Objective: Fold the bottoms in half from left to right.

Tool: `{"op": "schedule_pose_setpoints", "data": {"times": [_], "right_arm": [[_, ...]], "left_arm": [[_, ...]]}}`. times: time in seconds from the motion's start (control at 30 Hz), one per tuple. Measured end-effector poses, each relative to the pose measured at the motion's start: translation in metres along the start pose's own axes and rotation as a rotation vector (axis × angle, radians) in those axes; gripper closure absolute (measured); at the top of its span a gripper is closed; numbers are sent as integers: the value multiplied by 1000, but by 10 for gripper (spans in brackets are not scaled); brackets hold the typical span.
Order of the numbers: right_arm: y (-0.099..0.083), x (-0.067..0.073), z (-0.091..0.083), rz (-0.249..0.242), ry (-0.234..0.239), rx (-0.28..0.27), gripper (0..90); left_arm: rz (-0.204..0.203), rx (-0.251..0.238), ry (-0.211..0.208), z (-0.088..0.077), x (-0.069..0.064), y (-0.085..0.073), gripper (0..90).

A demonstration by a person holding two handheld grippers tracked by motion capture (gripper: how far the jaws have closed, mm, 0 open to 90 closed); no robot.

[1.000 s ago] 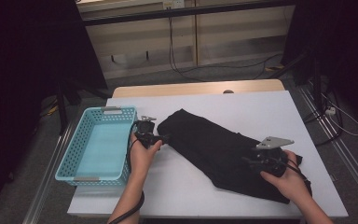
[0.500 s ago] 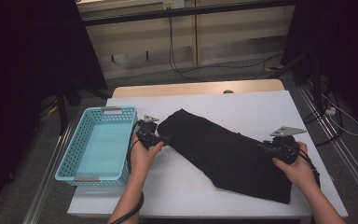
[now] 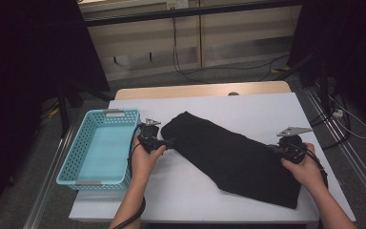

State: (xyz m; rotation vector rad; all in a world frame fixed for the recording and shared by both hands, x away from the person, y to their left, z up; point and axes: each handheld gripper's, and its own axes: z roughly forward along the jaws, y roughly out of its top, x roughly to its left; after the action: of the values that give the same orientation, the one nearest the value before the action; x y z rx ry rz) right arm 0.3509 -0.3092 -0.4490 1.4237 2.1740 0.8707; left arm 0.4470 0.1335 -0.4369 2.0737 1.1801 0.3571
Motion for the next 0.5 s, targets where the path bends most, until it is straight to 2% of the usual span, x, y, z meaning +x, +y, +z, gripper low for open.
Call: {"op": "schedule_pose_setpoints", "data": {"times": [0.03,0.13,0.2,0.27,0.37,0.5], "right_arm": [[0,0,0,0,0,0,900],[-1,-4,1,27,-45,-2,893],[0,-4,2,25,-33,-16,844],[0,-2,2,16,-52,-8,835],[0,-2,1,24,-50,-16,792],[1,2,-3,11,-49,-33,683]], "left_arm": [[0,0,0,0,0,0,166],[5,0,-2,0,-2,0,166],[6,0,-4,0,-2,1,166],[2,-4,2,0,-2,1,165],[-4,-12,7,-1,-1,1,162],[-14,-20,12,-2,1,4,158]]}}
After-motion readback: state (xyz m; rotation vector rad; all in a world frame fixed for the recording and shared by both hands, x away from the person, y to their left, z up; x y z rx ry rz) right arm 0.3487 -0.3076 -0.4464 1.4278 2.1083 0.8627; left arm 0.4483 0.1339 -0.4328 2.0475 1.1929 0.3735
